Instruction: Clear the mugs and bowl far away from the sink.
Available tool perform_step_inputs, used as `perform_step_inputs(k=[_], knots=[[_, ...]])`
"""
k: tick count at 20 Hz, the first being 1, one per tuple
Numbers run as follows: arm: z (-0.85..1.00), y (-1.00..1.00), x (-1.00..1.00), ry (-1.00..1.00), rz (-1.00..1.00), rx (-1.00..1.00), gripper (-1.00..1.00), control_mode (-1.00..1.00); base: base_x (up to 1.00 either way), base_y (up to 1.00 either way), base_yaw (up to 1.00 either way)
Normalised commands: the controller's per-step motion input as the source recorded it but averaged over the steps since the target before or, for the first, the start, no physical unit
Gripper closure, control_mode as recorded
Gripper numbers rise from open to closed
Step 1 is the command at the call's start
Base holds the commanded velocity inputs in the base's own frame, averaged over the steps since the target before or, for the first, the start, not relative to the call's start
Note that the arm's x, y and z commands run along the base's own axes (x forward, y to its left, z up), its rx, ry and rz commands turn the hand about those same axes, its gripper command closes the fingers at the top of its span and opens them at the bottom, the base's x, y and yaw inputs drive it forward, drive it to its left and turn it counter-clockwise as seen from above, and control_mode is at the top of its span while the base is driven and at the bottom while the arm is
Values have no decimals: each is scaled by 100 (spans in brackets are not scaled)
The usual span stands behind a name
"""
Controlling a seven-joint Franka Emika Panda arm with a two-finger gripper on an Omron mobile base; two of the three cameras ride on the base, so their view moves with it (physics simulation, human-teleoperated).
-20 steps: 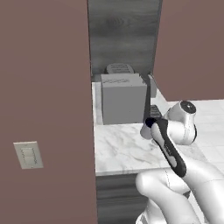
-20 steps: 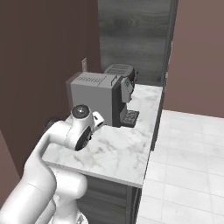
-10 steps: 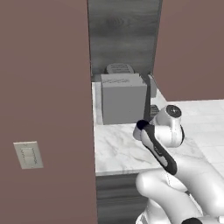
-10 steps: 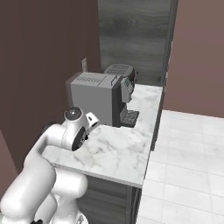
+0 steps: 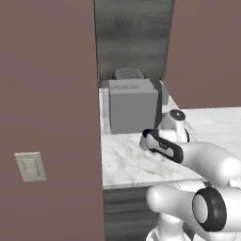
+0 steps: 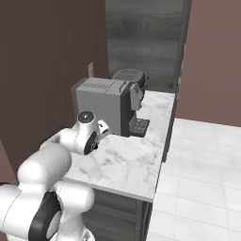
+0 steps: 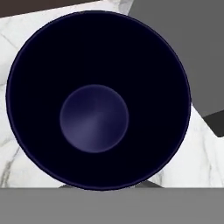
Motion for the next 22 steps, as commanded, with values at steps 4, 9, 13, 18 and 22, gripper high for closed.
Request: perform_step_inputs(k=[4,9,13,18,22], knots=[[-29,0,24,6,4,0,100,-100,0,0,0],[-37,1,9,1,3,-1,100,-100,0,0,0],[-46,6,0,0,3,-4,100,-100,0,0,0],[-44,7,1,0,2,-4,100,-100,0,0,0],[-39,6,2,0,2,-3,100,-100,0,0,0]])
